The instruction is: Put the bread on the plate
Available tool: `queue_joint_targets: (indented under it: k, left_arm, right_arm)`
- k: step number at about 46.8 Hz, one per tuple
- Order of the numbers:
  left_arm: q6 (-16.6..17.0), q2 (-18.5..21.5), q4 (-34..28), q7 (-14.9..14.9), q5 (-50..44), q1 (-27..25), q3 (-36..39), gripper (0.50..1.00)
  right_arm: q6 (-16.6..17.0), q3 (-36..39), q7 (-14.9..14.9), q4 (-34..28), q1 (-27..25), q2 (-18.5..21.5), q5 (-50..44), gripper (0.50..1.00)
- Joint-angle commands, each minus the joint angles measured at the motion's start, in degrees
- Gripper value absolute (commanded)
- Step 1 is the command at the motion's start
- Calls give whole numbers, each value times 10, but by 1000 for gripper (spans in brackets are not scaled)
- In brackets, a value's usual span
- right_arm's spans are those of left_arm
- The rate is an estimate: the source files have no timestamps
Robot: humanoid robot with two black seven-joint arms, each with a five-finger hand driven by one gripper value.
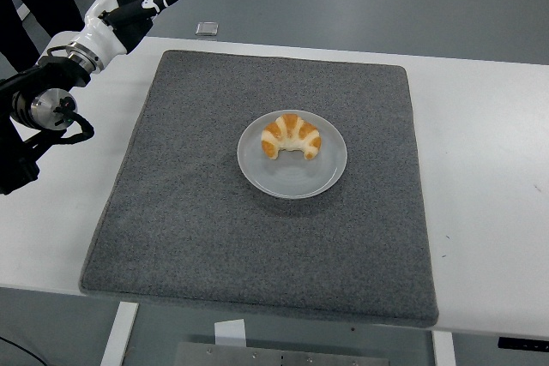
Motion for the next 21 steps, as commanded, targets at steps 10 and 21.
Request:
queue_joint_targets:
  k: [10,21]
  left_arm:
    - [4,-13,41,0,8,-2,3,992]
    - [-1,-13,42,0,7,-2,3,992]
  right_arm:
    - [0,1,0,0,0,0,0,952]
    - [0,0,0,0,0,0,0,952]
